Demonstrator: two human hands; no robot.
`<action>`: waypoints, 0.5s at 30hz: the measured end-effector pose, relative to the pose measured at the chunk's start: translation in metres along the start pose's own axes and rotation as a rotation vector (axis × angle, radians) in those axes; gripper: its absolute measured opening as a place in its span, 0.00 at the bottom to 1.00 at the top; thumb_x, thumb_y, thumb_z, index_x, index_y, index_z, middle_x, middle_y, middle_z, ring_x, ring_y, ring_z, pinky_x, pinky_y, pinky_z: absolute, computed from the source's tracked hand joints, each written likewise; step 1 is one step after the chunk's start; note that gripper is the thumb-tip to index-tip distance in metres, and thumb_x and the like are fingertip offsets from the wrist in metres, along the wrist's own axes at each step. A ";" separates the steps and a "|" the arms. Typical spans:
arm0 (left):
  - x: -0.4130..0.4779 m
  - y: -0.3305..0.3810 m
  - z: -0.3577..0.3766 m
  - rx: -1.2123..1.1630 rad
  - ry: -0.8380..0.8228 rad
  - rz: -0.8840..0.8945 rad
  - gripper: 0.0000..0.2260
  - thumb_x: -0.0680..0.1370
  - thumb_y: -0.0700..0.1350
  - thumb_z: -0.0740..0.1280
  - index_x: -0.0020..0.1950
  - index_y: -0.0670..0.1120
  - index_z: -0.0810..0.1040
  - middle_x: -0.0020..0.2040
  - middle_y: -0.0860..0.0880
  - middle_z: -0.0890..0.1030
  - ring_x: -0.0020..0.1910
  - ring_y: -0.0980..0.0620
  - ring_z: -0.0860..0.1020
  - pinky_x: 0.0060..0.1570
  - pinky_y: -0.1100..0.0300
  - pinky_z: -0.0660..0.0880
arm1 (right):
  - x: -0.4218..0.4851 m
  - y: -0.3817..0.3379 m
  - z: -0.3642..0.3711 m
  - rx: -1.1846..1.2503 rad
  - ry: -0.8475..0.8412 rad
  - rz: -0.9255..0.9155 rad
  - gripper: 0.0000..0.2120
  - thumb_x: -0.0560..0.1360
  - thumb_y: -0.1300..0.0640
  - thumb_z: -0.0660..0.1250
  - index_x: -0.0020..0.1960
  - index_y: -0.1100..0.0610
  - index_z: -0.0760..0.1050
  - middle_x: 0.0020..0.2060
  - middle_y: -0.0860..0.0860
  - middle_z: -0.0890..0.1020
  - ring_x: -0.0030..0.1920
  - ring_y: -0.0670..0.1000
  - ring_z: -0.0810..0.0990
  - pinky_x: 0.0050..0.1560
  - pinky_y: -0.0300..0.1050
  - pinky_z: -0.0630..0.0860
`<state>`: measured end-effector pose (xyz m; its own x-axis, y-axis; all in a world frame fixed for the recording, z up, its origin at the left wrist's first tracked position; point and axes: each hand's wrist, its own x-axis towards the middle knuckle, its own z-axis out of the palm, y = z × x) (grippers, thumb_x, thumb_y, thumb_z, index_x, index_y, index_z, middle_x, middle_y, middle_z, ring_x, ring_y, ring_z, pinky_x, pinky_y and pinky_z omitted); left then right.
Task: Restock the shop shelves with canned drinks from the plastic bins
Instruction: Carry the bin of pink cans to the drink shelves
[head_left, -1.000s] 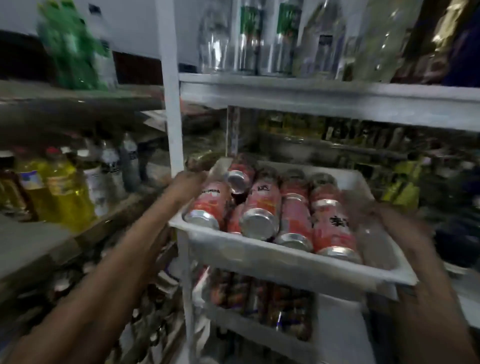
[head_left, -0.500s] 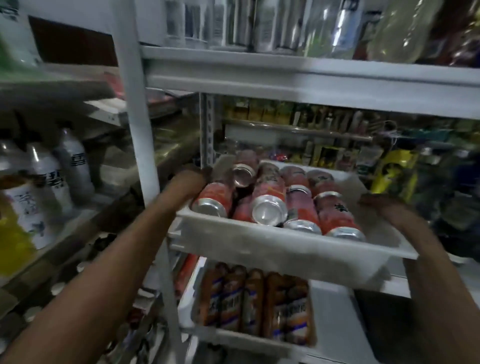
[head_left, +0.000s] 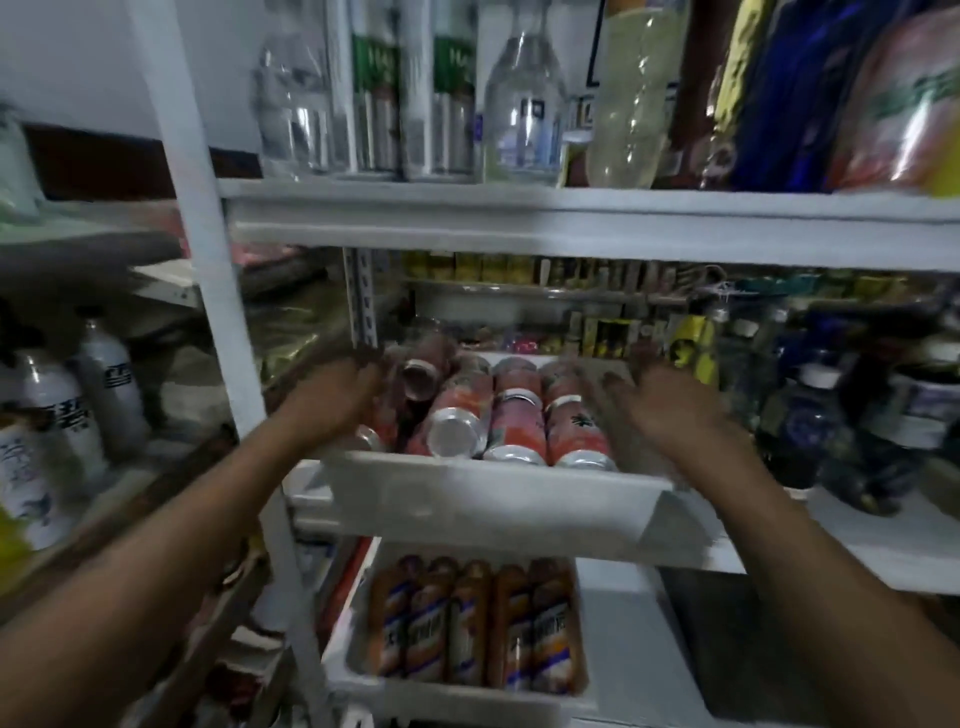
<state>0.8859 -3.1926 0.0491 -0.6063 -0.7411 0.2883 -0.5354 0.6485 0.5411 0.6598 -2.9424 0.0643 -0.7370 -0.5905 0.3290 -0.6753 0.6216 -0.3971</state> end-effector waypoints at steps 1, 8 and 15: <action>-0.018 0.013 -0.002 0.018 -0.003 0.057 0.17 0.85 0.58 0.56 0.56 0.52 0.81 0.54 0.49 0.81 0.56 0.46 0.79 0.48 0.59 0.69 | -0.012 -0.005 -0.004 0.070 0.004 -0.020 0.23 0.83 0.43 0.55 0.68 0.59 0.71 0.61 0.65 0.79 0.58 0.63 0.78 0.50 0.51 0.69; -0.051 0.021 0.012 0.227 0.074 0.151 0.25 0.80 0.68 0.53 0.71 0.59 0.74 0.68 0.48 0.79 0.62 0.44 0.79 0.58 0.49 0.75 | -0.065 -0.019 0.024 -0.137 0.116 -0.171 0.27 0.81 0.38 0.48 0.78 0.45 0.58 0.71 0.53 0.73 0.68 0.60 0.73 0.63 0.54 0.71; -0.053 0.019 0.025 0.309 0.167 0.125 0.17 0.79 0.62 0.54 0.59 0.64 0.79 0.62 0.56 0.79 0.54 0.50 0.80 0.49 0.54 0.76 | -0.062 -0.021 0.030 -0.247 0.101 -0.196 0.19 0.83 0.44 0.47 0.67 0.47 0.68 0.53 0.54 0.84 0.53 0.59 0.81 0.52 0.50 0.70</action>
<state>0.8929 -3.1367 0.0241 -0.5877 -0.6543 0.4759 -0.6310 0.7388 0.2366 0.7205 -2.9339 0.0264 -0.5834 -0.6649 0.4665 -0.7821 0.6147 -0.1020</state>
